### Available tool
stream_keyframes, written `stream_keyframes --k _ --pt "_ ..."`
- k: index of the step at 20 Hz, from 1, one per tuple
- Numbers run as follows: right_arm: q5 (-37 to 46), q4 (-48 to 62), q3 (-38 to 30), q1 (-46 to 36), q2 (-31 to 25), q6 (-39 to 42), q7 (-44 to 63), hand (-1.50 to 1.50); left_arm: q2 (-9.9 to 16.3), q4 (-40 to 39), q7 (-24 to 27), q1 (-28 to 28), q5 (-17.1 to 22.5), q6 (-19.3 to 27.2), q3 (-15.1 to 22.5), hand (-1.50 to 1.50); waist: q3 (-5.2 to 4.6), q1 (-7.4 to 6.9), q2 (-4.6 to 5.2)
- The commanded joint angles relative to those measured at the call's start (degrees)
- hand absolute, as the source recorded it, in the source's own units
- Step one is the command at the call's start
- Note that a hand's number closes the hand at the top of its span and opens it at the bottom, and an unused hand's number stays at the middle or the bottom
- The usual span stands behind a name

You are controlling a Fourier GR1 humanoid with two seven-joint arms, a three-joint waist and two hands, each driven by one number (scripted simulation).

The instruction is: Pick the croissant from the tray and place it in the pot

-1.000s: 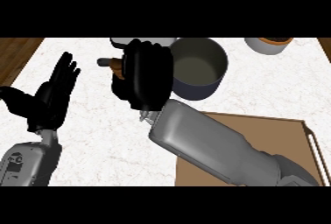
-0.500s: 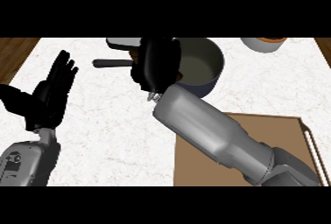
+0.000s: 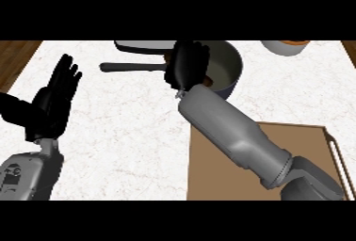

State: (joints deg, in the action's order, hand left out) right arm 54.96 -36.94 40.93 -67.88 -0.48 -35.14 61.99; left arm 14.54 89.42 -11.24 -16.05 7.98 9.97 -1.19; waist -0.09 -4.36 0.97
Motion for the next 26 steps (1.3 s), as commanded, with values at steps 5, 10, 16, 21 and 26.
stream_keyframes --k 5,10,16,21,26 --pt "-12.27 3.82 -7.41 4.54 0.46 -9.99 -1.92 -1.50 -0.11 0.48 -0.10 -0.44 0.36 -1.17 0.44 0.00 0.11 -1.50 0.92" --pt "-22.88 0.46 -8.98 7.46 0.47 -13.45 -14.19 -1.50 -1.61 0.81 -0.74 -1.15 -0.69 -0.32 2.07 0.00 0.19 -2.10 1.05" --pt "-30.33 -6.72 -14.58 8.63 0.48 -23.74 -26.74 -1.50 0.44 0.41 -0.13 0.10 0.45 -1.15 -0.91 0.00 0.23 -0.45 0.50" --pt "-38.81 -11.78 -15.19 14.97 0.47 -28.98 -37.28 -1.50 -0.14 3.56 -2.32 1.12 -0.93 0.39 0.21 0.00 0.26 0.43 -0.02" --pt "-44.54 -16.49 -20.83 21.29 0.47 -22.52 -49.61 -1.50 -0.32 1.91 -1.86 1.50 -1.58 1.13 -1.35 0.00 0.16 3.76 -0.69"
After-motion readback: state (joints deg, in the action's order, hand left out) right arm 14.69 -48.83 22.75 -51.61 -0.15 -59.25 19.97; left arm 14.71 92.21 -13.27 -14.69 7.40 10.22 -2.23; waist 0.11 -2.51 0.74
